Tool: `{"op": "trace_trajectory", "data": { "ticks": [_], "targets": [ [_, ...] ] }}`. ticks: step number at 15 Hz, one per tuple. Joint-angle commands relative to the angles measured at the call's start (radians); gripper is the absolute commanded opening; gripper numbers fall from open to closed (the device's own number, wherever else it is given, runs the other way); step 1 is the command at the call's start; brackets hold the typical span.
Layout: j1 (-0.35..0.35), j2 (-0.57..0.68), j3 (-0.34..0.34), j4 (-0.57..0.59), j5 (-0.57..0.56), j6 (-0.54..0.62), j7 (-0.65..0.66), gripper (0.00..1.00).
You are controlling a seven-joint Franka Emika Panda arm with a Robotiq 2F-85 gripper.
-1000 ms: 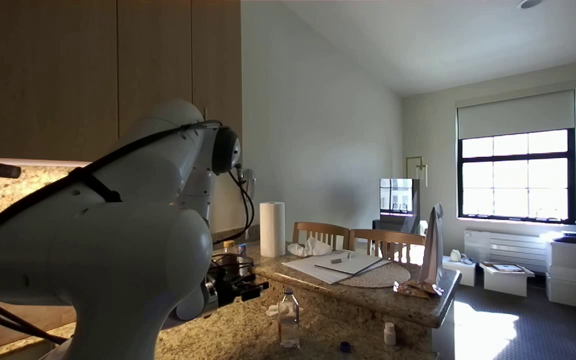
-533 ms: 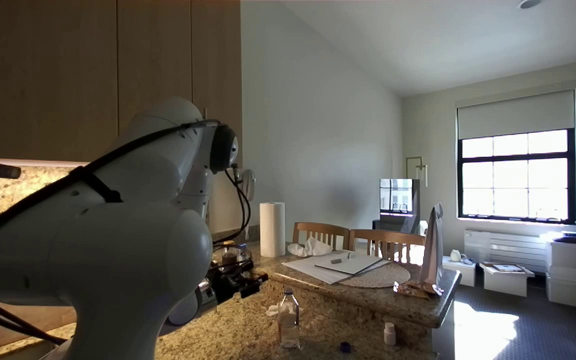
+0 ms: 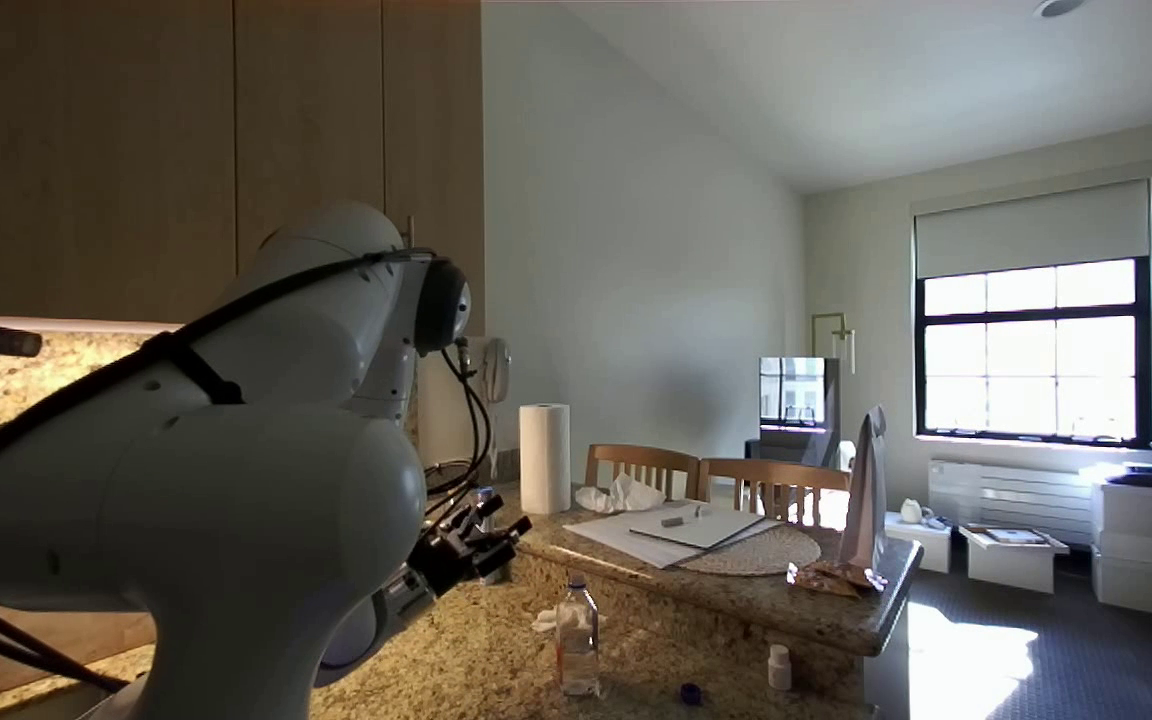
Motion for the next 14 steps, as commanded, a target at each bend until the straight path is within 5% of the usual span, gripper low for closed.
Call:
{"op": "trace_trajectory", "data": {
  "ticks": [1,5,8,11,14],
  "targets": [
    [-0.011,0.018,0.05,-0.014,0.146,-0.125,0.065,1.0],
    [-0.123,0.16,0.074,0.024,0.426,-0.062,0.269,1.0],
    [-0.19,0.256,0.072,0.097,0.523,0.004,0.327,1.0],
    [-0.273,0.256,0.051,0.152,0.516,0.091,0.244,1.0],
    [-0.26,0.23,0.049,0.216,0.517,0.072,0.133,1.0]
  ]
}}
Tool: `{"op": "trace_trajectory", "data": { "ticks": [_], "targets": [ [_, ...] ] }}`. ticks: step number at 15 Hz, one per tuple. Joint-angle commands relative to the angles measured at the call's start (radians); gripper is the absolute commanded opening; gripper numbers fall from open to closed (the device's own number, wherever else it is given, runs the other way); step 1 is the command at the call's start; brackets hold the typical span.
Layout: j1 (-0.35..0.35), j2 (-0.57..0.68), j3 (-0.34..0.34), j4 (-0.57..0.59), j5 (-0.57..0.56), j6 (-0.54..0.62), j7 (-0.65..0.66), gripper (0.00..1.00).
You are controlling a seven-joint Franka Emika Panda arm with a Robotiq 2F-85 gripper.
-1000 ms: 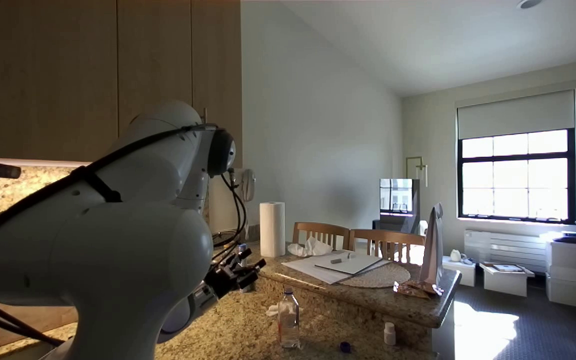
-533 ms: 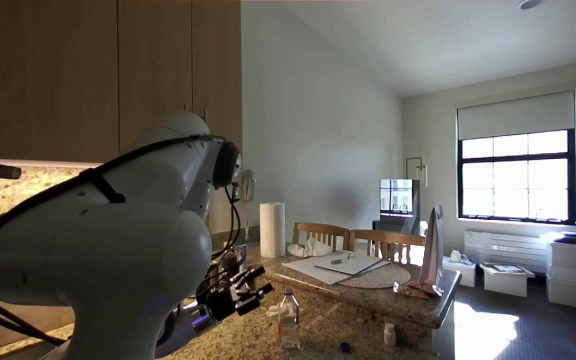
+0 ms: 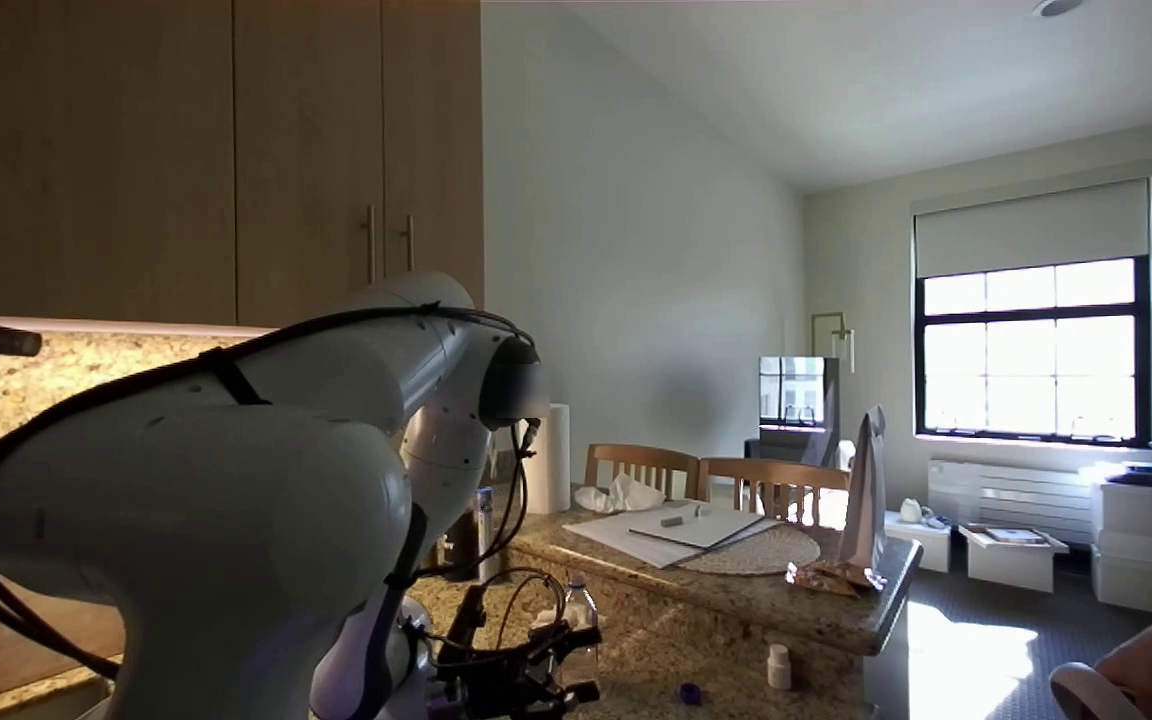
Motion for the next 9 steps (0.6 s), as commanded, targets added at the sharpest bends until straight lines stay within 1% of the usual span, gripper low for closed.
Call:
{"op": "trace_trajectory", "data": {
  "ticks": [1,3,7,9],
  "targets": [
    [0.009,-0.056,0.0,0.044,0.007,-0.009,-0.141,1.0],
    [0.028,-0.074,-0.003,0.049,-0.008,-0.012,-0.216,1.0],
    [0.062,-0.095,-0.028,0.034,-0.078,0.001,-0.303,1.0],
    [0.074,-0.11,-0.051,0.016,-0.147,0.011,-0.346,1.0]
  ]
}}
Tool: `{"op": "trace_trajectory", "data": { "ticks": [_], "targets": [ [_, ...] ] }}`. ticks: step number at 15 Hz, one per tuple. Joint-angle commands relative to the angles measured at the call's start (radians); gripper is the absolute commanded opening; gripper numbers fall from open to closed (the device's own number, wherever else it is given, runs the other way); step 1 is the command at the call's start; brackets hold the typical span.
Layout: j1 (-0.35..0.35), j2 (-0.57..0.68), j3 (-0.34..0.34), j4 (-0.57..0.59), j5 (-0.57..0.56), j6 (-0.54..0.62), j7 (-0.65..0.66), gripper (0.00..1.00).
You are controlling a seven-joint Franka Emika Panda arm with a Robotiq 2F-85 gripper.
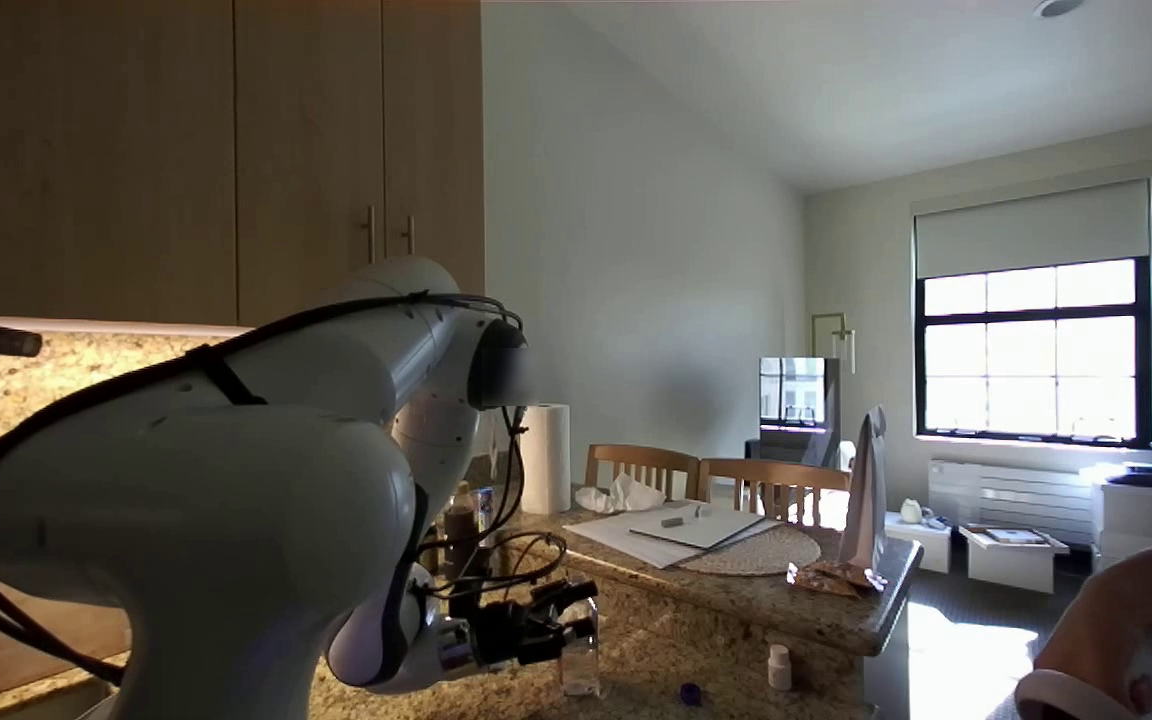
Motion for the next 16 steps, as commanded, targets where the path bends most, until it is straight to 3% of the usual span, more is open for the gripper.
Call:
{"op": "trace_trajectory", "data": {
  "ticks": [1,6,10,14,16],
  "targets": [
    [0.018,-0.066,-0.047,-0.076,-0.128,0.026,-0.085,1.0],
    [-0.041,-0.19,-0.121,-0.22,-0.331,0.126,-0.081,1.0],
    [-0.128,-0.31,-0.224,-0.319,-0.55,0.294,-0.076,1.0],
    [-0.318,-0.427,-0.259,-0.303,-0.766,0.621,-0.035,1.0],
    [-0.477,-0.463,-0.214,-0.256,-0.877,0.786,-0.044,1.0]
  ]
}}
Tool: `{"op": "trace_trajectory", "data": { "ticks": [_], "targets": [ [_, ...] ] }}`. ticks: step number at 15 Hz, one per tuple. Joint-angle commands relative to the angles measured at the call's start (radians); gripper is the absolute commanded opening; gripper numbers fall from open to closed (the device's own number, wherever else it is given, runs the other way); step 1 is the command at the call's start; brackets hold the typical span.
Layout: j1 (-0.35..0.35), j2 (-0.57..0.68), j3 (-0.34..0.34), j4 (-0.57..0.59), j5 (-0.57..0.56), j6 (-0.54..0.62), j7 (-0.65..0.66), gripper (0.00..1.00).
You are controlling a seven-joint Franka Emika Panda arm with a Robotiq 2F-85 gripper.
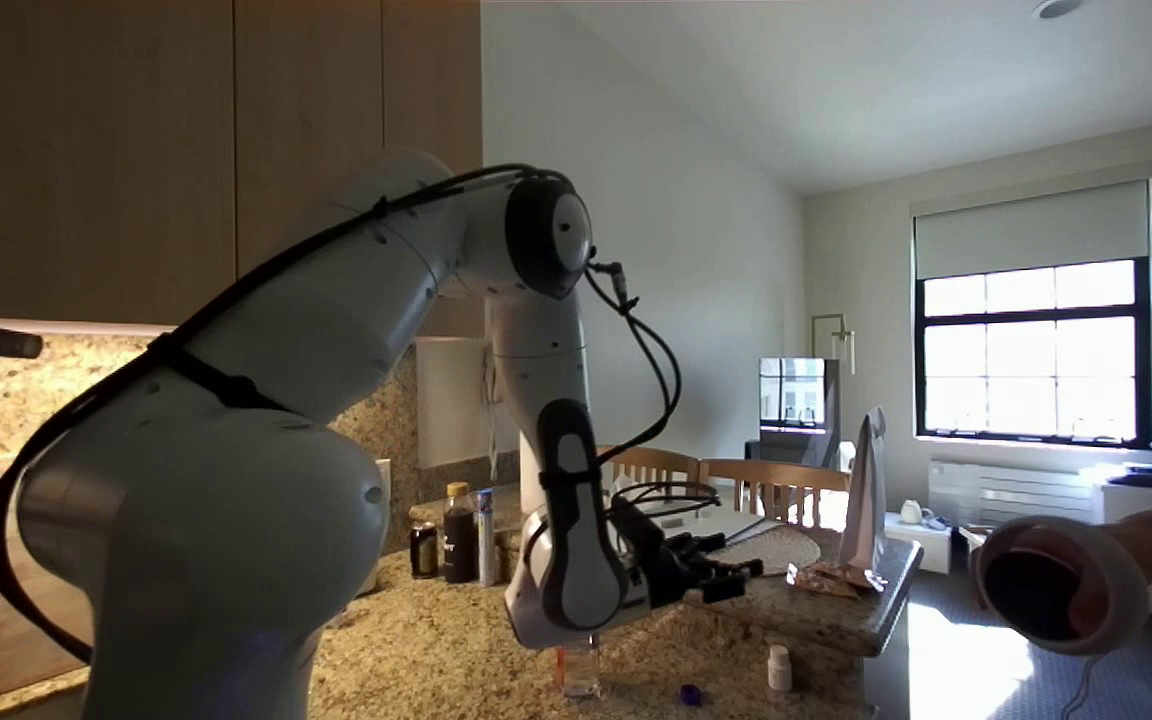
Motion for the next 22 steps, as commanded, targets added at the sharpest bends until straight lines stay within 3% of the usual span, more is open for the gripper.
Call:
{"op": "trace_trajectory", "data": {
  "ticks": [1,2,4,5,7,10,12,13,17,18,19,22],
  "targets": [
    [-0.258,-0.093,0.083,0.036,-0.182,0.283,0.001,1.0],
    [-0.076,-0.151,0.064,-0.116,-0.048,0.236,0.07,1.0],
    [-0.112,-0.199,0.085,-0.133,-0.004,0.38,0.05,1.0],
    [-0.121,-0.116,0.026,-0.028,-0.068,0.342,0.039,1.0],
    [-0.071,-0.148,0.056,-0.086,-0.009,0.359,0.035,1.0],
    [-0.052,-0.182,0.061,-0.116,-0.003,0.346,0.049,1.0],
    [-0.042,-0.171,0.05,-0.105,-0.081,0.354,0.067,1.0],
    [-0.049,-0.097,0.038,-0.05,-0.146,0.383,0.094,1.0],
    [-0.039,-0.074,0.024,-0.026,-0.33,0.427,0.151,1.0],
    [0.137,-0.094,-0.068,-0.019,-0.247,0.443,0.169,1.0],
    [0.156,-0.078,-0.082,-0.003,-0.255,0.454,0.188,1.0],
    [0.314,-0.089,-0.184,0.003,-0.243,0.482,0.266,1.0]
  ]
}}
